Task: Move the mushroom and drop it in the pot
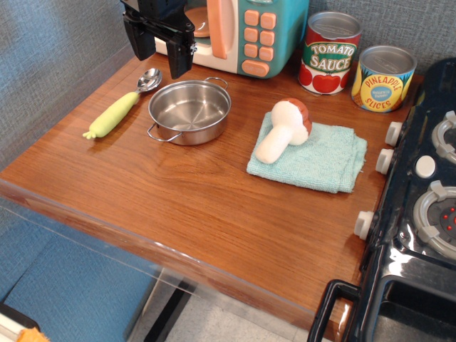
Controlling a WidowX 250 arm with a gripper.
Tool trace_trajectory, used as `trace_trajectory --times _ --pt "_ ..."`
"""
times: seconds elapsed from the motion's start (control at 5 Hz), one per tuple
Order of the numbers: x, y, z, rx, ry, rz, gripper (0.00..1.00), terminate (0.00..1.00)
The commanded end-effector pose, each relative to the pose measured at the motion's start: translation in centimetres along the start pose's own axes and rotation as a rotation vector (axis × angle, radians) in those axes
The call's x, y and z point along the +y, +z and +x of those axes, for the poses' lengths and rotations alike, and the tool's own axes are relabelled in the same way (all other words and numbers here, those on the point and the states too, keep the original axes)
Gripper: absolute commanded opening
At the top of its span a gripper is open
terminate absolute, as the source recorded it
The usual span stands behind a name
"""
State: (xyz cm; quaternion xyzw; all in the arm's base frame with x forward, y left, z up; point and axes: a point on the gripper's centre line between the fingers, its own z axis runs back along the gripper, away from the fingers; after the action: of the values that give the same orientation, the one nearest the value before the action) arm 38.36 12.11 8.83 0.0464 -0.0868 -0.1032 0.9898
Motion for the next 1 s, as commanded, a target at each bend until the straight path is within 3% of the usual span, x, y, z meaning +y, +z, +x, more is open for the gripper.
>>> trace_trajectory --times 0.0,0.2,0.6,0.8 --pt "0.0 0.0 0.0 0.0 0.0 0.0 1.0 0.0" --pt "-2.2 0.6 1.4 -0.017 -0.036 -0.028 1.0 0.0" --pt "-11.5 3.7 4.7 -0.12 -0.223 -0.099 1.0 0.0" --pt "-15.3 4.2 5.1 -0.124 -0.262 -0.134 1.0 0.0"
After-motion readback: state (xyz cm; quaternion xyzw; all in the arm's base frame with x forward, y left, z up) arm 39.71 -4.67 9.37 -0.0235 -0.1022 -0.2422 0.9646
